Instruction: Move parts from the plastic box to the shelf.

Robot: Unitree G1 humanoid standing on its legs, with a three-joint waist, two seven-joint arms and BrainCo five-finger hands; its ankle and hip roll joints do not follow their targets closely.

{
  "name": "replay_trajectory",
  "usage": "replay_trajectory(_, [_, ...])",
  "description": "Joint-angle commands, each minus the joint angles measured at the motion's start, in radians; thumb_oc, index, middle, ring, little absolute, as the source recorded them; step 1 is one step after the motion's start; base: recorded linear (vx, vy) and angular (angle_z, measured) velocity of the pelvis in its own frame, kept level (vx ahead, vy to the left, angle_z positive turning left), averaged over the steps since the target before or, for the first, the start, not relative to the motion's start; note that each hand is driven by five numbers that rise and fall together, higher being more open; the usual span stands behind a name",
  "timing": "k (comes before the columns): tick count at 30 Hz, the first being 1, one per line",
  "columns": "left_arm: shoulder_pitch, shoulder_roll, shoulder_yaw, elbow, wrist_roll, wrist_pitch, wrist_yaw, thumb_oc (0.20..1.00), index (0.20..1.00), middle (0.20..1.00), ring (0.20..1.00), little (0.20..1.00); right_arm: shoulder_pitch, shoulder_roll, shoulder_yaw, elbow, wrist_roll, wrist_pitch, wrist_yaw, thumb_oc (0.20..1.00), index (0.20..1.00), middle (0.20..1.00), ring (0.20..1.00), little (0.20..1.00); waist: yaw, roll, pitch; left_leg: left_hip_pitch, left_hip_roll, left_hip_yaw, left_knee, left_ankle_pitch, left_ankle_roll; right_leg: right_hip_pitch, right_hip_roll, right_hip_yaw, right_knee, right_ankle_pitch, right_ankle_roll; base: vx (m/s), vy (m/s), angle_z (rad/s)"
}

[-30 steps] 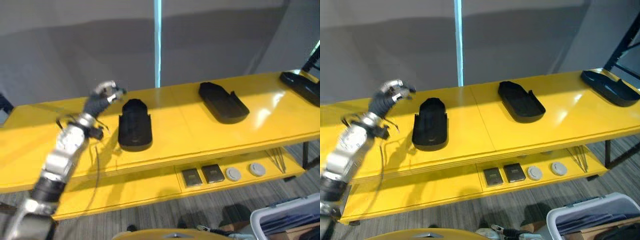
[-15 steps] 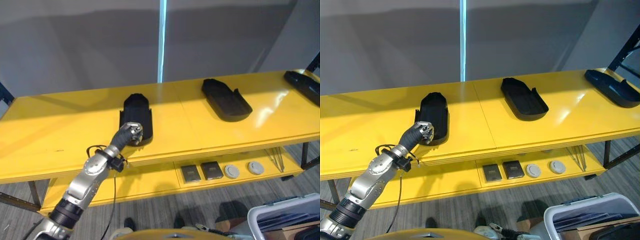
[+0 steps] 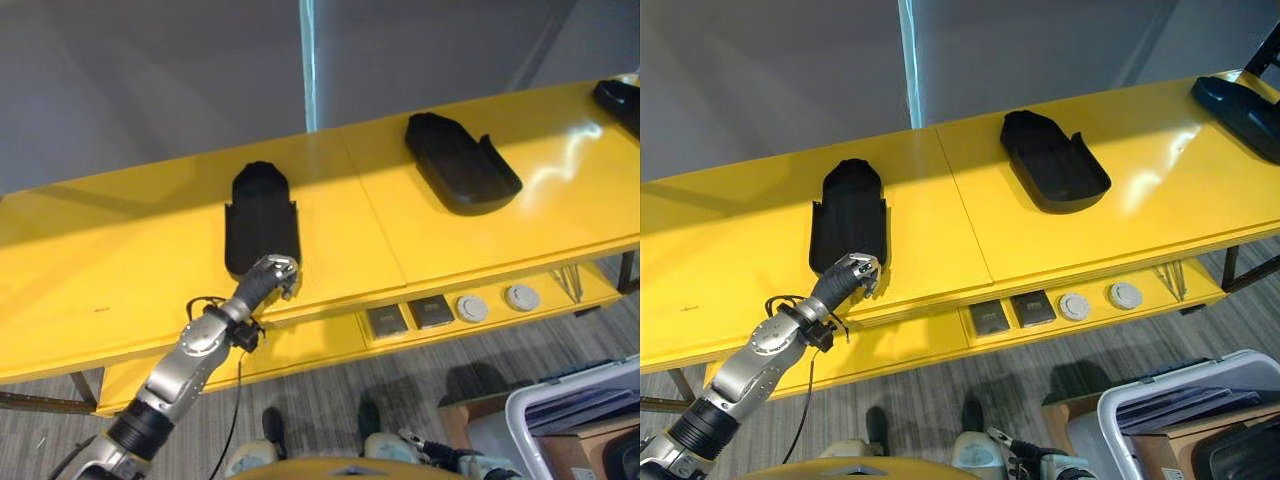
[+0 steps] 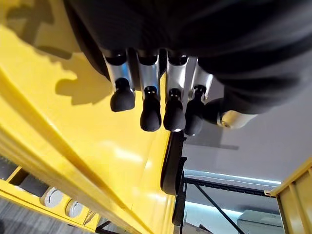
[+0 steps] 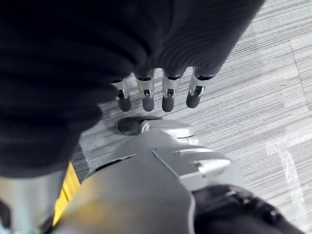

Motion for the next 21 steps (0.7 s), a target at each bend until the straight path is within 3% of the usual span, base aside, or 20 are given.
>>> replay_trajectory(1, [-0.086,0.008,-0.001,0.006,-0.011,-0.048,0.054,0.200,0.200,0.200,0.200,0.200,-0.013,0.002,0.039,0.012,0.002,0.004,-0.003,1.000,1.000,1.000,1.000,1.000,-0.009,-0.022,0.078,0.043,0.014,0.022,0.002,-0.140,-0.010,0.053,-0.011,-0.029,0.002,-0.132,0.000,0.00,0.000,0.00])
replay_trajectory(12, [-0.145,0.018,0.011,0.061,0.009,-0.080,0.116,0.200,0.200,0.200,0.200,0.200,-0.007,-0.002,0.044,-0.011,-0.004,-0.002,0.001,1.000,1.000,1.000,1.000,1.000,-0.030,-0.015,0.101,0.037,0.011,0.028,0.002,-0.134,-0.011,0.039,-0.013,-0.016,0.002,-0.126,-0.001,0.01,0.000,0.00])
replay_trajectory(21, [-0.139,0.004,0.020,0.048,-0.017,-0.095,0.087,0.200,0.200,0.200,0.200,0.200,0.020,0.003,0.033,-0.010,-0.028,0.000,-0.005,1.000,1.000,1.000,1.000,1.000,-0.036,-0.019,0.079,0.060,0.014,0.033,0.002,-0.139,-0.013,0.062,-0.011,-0.017,0.002,-0.133,-0.001,0.02,0.003,-0.01])
